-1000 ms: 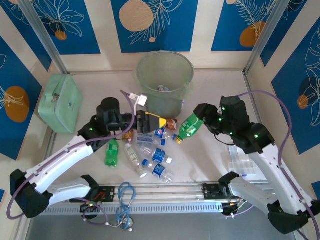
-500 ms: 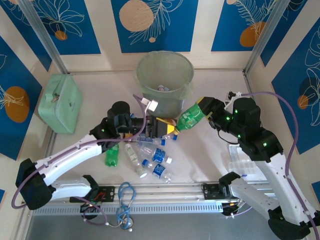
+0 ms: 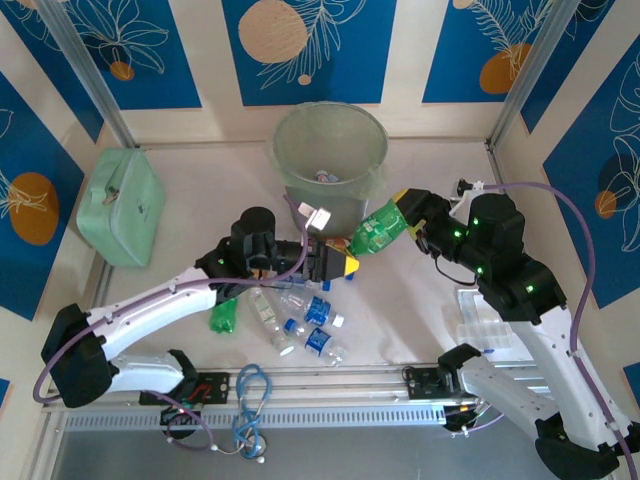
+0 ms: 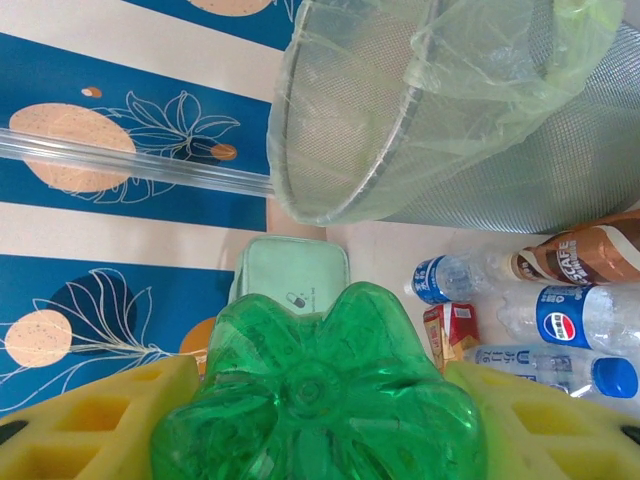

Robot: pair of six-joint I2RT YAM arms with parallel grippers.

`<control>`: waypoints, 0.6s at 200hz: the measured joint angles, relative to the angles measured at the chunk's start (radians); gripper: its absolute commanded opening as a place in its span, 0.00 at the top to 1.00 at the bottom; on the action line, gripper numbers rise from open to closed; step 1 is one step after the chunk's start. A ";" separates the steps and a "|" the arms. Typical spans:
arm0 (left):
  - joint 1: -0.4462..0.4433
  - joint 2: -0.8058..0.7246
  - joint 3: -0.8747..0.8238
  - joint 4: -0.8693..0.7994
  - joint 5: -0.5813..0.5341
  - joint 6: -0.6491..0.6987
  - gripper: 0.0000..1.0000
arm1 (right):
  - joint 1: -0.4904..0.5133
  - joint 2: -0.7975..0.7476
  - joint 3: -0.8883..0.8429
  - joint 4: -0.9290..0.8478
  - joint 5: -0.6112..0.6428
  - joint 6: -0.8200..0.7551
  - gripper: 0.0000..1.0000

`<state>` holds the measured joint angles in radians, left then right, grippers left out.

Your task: Put the plastic bottles in the bin

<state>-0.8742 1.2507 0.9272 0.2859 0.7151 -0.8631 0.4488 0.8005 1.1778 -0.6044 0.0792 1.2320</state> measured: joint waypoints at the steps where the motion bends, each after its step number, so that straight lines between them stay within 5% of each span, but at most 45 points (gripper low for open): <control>1: 0.000 0.000 0.000 0.002 0.000 0.000 0.44 | 0.000 0.000 0.000 0.000 -0.001 0.000 0.49; 120: -0.002 0.002 0.000 0.006 0.000 0.023 0.75 | -0.005 0.001 -0.030 0.014 -0.035 0.023 0.49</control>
<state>-0.8757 1.2526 0.9276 0.2920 0.7147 -0.8406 0.4442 0.8013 1.1477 -0.5903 0.0441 1.2549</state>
